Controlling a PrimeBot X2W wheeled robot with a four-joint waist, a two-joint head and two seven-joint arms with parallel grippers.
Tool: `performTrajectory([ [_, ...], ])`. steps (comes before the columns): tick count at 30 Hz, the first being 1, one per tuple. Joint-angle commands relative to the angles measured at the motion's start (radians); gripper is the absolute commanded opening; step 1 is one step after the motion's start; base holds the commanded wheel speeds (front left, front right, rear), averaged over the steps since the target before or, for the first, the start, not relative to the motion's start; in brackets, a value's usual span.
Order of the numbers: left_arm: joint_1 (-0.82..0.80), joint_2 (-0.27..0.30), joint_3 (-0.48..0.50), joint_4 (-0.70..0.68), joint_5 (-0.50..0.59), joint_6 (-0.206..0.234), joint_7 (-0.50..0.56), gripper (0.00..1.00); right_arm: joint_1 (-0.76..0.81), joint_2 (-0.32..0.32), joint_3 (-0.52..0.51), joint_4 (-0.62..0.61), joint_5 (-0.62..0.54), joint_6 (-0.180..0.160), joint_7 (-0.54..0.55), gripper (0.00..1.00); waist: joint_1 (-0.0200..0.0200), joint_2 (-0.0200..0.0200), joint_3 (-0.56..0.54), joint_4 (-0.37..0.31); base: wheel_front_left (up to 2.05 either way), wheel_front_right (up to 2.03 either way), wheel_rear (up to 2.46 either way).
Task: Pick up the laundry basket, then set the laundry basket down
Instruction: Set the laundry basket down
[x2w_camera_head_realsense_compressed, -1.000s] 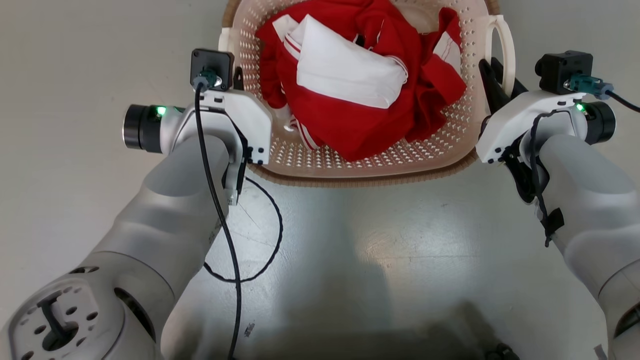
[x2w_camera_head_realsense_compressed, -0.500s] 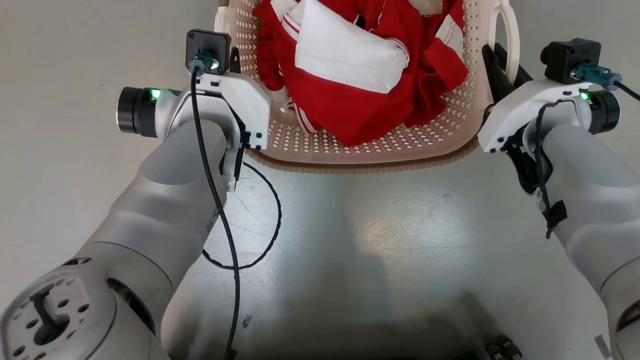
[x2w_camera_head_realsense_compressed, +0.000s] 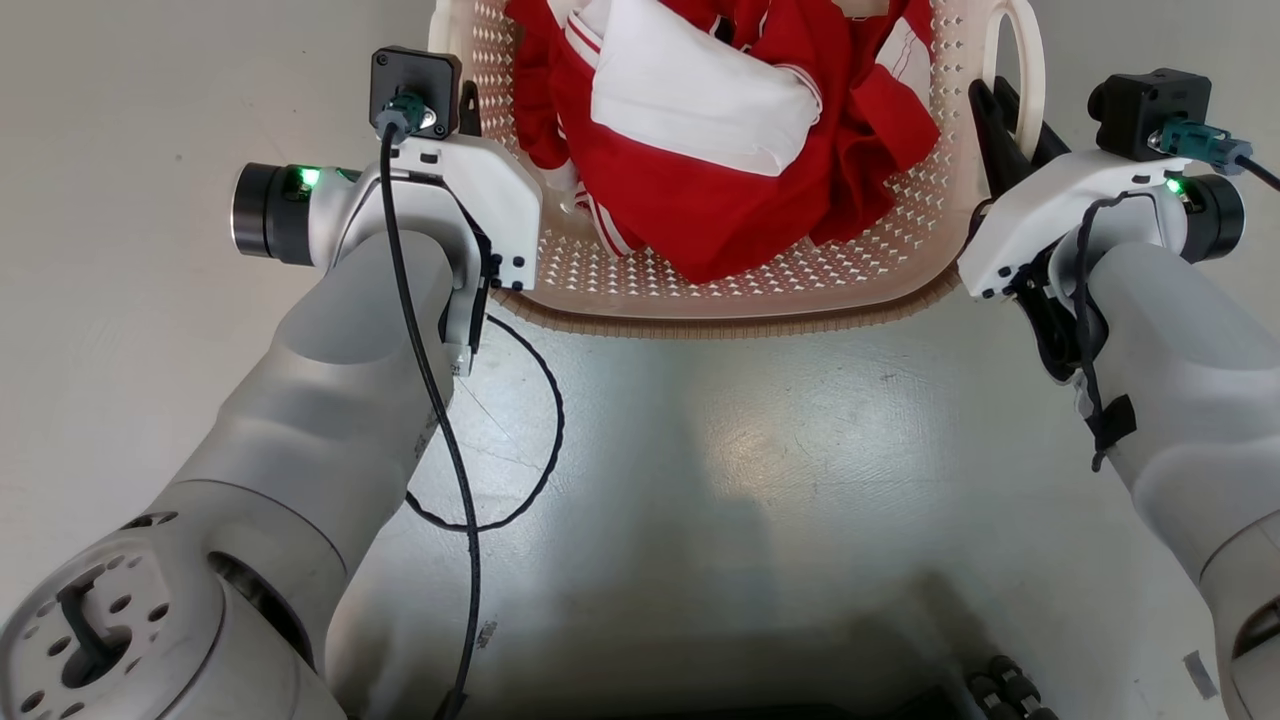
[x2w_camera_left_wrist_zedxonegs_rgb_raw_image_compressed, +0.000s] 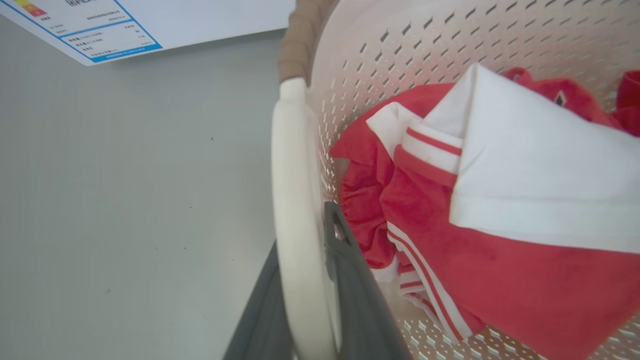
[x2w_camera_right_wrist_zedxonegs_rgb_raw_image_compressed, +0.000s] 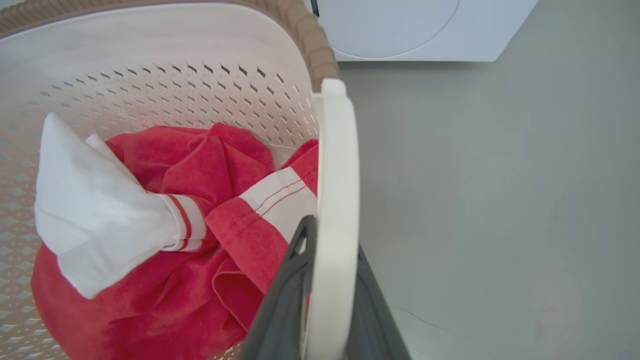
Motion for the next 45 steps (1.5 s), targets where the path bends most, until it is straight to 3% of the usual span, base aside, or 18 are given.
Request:
performTrajectory([
  [1, -0.024, 0.006, 0.009, -0.008, 0.017, 0.006, -0.014, 0.00, 0.029, 0.020, 0.011, -0.019, -0.021, 0.008, -0.014, 0.00, -0.0001, 0.0000, 0.002, -0.001, 0.00, 0.00, 0.00],
  [38, -0.017, 0.006, 0.058, -0.012, 0.044, 0.003, -0.014, 0.00, 0.026, 0.017, -0.007, 0.012, -0.045, 0.008, -0.014, 0.00, -0.0001, 0.0000, 0.021, 0.011, 0.00, 0.00, 0.00],
  [39, -0.017, 0.006, 0.061, -0.013, 0.044, 0.004, -0.014, 0.02, 0.025, 0.017, -0.008, 0.015, -0.046, 0.008, -0.014, 0.13, -0.0001, 0.0000, 0.021, 0.012, 0.00, 0.00, 0.00],
  [40, -0.017, 0.006, 0.063, -0.014, 0.045, 0.006, -0.014, 0.11, 0.025, 0.017, -0.008, 0.018, -0.046, 0.008, -0.014, 0.25, -0.0001, 0.0000, 0.021, 0.012, 0.00, 0.00, 0.00],
  [44, -0.013, 0.006, 0.068, -0.010, 0.045, 0.006, -0.014, 0.40, 0.022, 0.020, -0.011, 0.026, -0.046, 0.008, -0.014, 0.50, -0.0001, 0.0000, 0.021, 0.011, 0.00, 0.00, 0.00],
  [45, -0.013, 0.006, 0.069, -0.009, 0.046, 0.006, -0.014, 0.41, 0.020, 0.020, -0.013, 0.027, -0.047, 0.008, -0.014, 0.67, -0.0001, 0.0000, 0.021, 0.011, 0.00, 0.00, 0.00],
])
